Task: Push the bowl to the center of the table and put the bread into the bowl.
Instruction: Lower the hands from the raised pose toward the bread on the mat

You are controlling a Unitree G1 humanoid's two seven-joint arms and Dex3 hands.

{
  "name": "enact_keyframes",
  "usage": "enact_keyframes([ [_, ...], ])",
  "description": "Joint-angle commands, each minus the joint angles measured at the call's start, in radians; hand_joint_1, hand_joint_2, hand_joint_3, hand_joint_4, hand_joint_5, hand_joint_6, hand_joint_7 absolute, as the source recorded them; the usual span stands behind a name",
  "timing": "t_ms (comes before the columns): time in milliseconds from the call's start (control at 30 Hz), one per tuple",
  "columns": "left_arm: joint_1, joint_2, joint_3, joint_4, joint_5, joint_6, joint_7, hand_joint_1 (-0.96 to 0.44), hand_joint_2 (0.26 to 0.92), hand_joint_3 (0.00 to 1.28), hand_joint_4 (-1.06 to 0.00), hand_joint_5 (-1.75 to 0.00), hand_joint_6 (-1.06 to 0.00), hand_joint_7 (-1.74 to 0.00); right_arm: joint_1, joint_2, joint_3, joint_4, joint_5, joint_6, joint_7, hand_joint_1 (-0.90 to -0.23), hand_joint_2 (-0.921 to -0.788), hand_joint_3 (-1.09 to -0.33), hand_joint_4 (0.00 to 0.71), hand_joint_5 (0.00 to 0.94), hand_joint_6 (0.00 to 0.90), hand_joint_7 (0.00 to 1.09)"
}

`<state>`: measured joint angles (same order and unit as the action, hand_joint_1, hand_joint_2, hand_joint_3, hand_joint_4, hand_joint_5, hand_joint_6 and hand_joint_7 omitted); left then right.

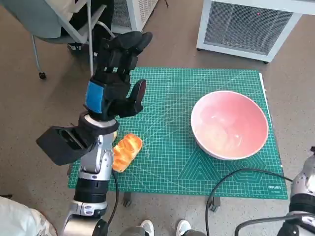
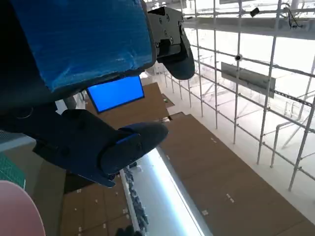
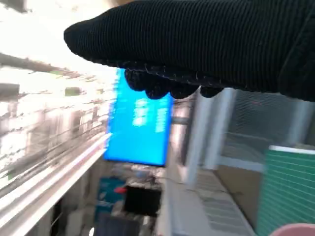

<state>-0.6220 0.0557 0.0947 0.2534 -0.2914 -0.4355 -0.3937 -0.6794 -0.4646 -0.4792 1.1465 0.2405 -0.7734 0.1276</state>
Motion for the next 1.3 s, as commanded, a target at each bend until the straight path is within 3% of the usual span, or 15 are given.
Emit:
enact_keyframes([
  [33, 0.013, 0.007, 0.008, -0.013, -0.019, 0.014, -0.006, -0.3, 0.68, 0.88, 0.0, -0.59, 0.0, -0.97, -0.002, 0.008, -0.006, 0.101, 0.004, 0.084, -0.024, -0.503, -0.921, -0.793, 0.204, 0.002, 0.126, 0.39],
  [300, 0.019, 0.018, 0.013, -0.024, -0.029, 0.028, -0.009, -0.3, 0.681, 0.87, 0.0, -0.6, 0.0, -0.97, -0.025, 0.055, -0.011, 0.147, 0.012, 0.186, -0.023, -0.506, -0.921, -0.787, 0.228, 0.009, 0.143, 0.32],
  [733, 0.032, 0.029, 0.018, -0.05, -0.028, 0.05, -0.003, -0.3, 0.683, 0.86, 0.0, -0.59, 0.0, -0.97, -0.075, 0.133, 0.034, 0.167, -0.031, 0.258, -0.02, -0.51, -0.921, -0.785, 0.235, 0.007, 0.156, 0.32],
  [1300, 0.072, 0.052, 0.025, -0.121, -0.021, 0.082, 0.015, -0.3, 0.683, 0.84, 0.0, -0.59, 0.0, -0.97, -0.154, 0.233, 0.021, 0.186, -0.01, 0.353, 0.012, -0.495, -0.921, -0.758, 0.251, 0.01, 0.152, 0.34],
])
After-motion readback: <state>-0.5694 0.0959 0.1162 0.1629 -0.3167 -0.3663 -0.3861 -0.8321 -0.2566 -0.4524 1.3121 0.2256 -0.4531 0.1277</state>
